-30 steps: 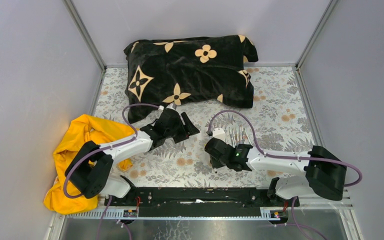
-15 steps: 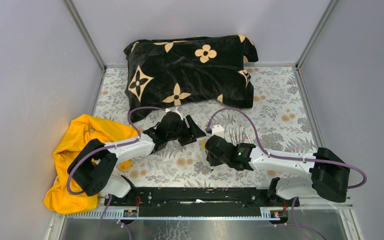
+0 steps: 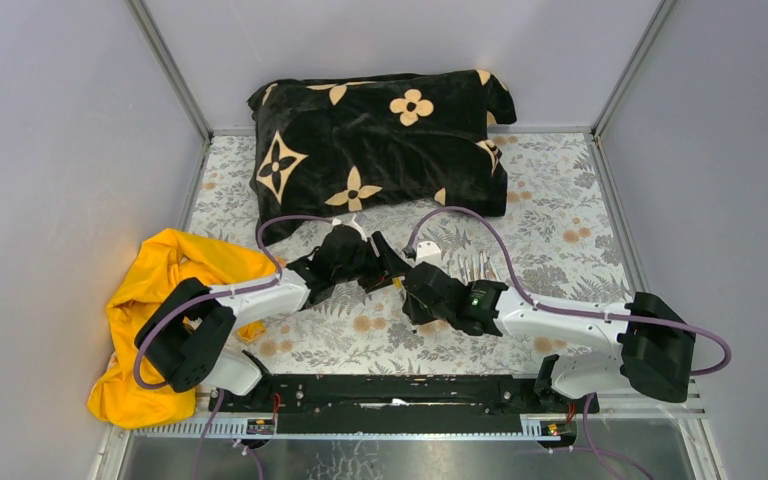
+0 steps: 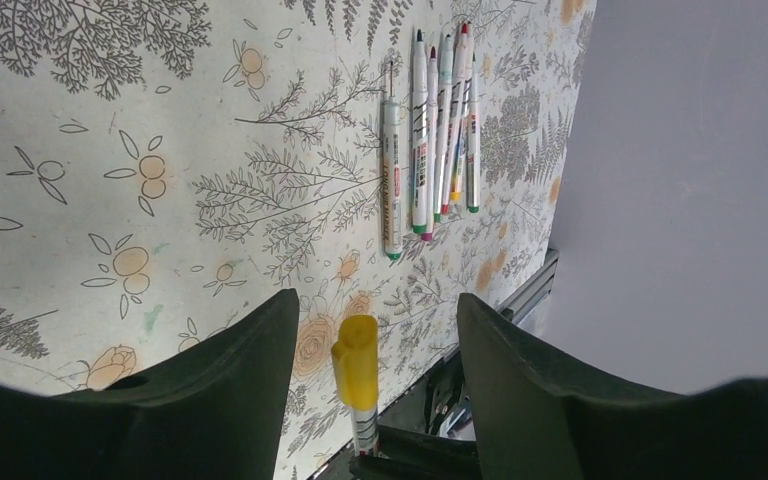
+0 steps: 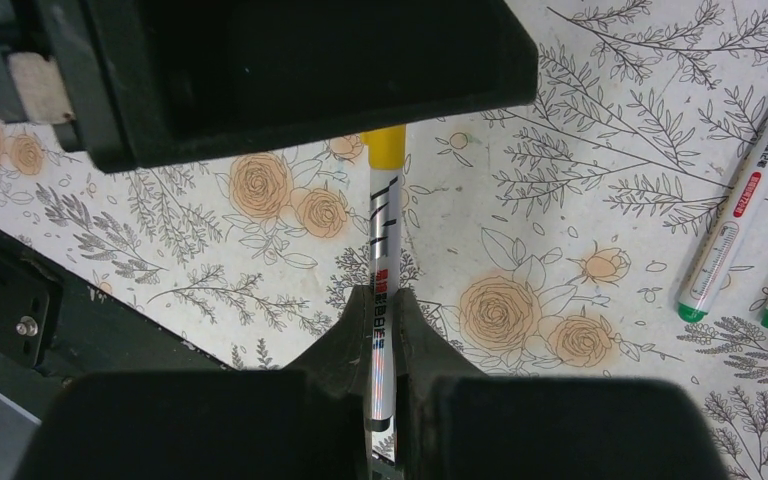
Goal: Open the pen caps
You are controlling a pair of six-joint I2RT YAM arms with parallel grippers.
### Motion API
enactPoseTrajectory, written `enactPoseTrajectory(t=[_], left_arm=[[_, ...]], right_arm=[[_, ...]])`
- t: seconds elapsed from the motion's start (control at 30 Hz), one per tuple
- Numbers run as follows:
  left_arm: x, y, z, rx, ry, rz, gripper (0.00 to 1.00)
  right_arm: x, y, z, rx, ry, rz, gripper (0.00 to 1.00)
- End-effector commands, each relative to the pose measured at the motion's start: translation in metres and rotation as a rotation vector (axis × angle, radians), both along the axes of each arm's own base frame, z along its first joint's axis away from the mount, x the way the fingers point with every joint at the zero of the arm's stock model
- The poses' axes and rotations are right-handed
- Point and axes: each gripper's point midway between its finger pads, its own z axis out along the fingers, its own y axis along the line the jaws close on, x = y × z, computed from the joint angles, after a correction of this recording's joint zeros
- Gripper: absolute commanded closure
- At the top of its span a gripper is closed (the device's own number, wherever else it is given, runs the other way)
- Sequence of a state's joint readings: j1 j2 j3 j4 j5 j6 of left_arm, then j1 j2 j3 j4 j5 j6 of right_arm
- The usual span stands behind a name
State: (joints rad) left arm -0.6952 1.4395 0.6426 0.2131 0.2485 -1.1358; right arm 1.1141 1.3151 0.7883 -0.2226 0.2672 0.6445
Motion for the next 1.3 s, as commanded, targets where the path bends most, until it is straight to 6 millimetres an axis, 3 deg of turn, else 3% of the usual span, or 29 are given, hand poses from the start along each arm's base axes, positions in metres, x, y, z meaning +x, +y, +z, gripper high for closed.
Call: enactPoseTrajectory(t=[0.0, 0.5, 1.03, 1.27], left_arm=[[-0.001, -0.007, 0.009, -0.049, -0.027, -0.018, 0.36], [-0.005, -0.008, 0.011, -0.083, -0.03, -0.022, 0.54], [-0.006, -0.002, 0.021, -0.105, -0.064, -0.004, 0.66], [-0.007, -0.001, 0.02, -0.101, -0.066, -0.005, 0.87]], right_arm=[[0.006, 0.018, 0.018, 0.043, -0.037, 0.021, 1.0], [0.01, 0.018, 0.02, 0.052, -0.05, 0.006, 1.0], [0.008, 0.01, 0.015, 0.079, -0.034, -0.014, 1.0], [0.009, 0.005, 0.012, 0.077, -0.033, -0.028, 1.0]])
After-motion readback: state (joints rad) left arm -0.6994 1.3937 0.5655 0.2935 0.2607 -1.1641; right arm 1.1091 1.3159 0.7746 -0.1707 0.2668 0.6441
